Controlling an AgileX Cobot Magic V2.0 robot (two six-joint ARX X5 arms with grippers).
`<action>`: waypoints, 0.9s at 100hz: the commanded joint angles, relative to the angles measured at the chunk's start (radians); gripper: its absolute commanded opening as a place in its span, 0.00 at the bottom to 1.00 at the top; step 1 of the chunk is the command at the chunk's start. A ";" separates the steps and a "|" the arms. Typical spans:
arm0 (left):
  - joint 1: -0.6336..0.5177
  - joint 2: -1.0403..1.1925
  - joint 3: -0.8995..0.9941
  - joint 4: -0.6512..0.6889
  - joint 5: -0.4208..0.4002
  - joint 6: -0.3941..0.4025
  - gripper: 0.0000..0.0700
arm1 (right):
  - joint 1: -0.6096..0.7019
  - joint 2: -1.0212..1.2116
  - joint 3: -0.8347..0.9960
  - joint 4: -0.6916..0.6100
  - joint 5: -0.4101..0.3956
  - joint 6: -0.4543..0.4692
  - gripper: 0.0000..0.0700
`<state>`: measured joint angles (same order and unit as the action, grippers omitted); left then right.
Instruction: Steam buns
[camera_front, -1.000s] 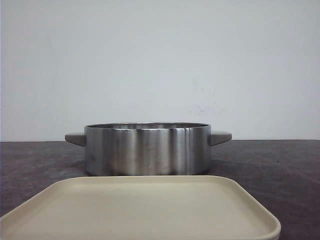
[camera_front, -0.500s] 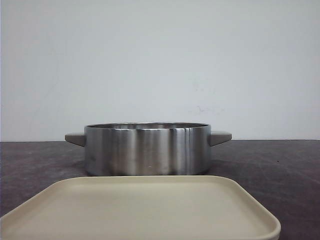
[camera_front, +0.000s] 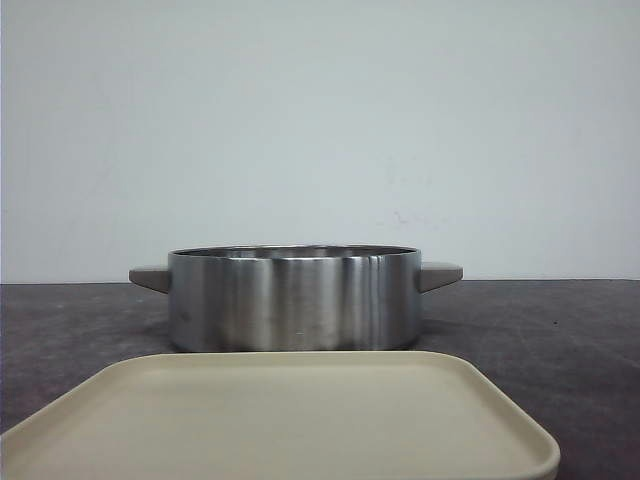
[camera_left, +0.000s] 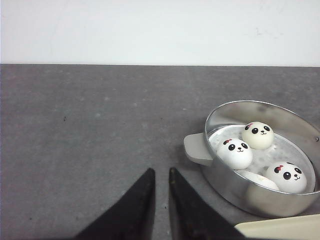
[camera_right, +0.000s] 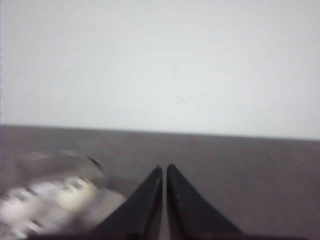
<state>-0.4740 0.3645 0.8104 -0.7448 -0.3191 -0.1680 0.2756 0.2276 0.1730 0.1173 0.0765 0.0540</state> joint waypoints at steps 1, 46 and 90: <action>-0.003 0.000 0.010 0.011 -0.006 0.000 0.00 | -0.038 -0.039 -0.040 -0.010 -0.017 -0.033 0.01; -0.003 0.000 0.010 0.011 -0.006 0.000 0.00 | -0.161 -0.224 -0.135 -0.290 -0.028 -0.069 0.01; -0.003 0.000 0.010 0.011 -0.006 0.000 0.00 | -0.163 -0.224 -0.161 -0.297 -0.064 -0.106 0.01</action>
<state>-0.4740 0.3645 0.8104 -0.7444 -0.3191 -0.1680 0.1112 0.0036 0.0162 -0.1753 0.0185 -0.0326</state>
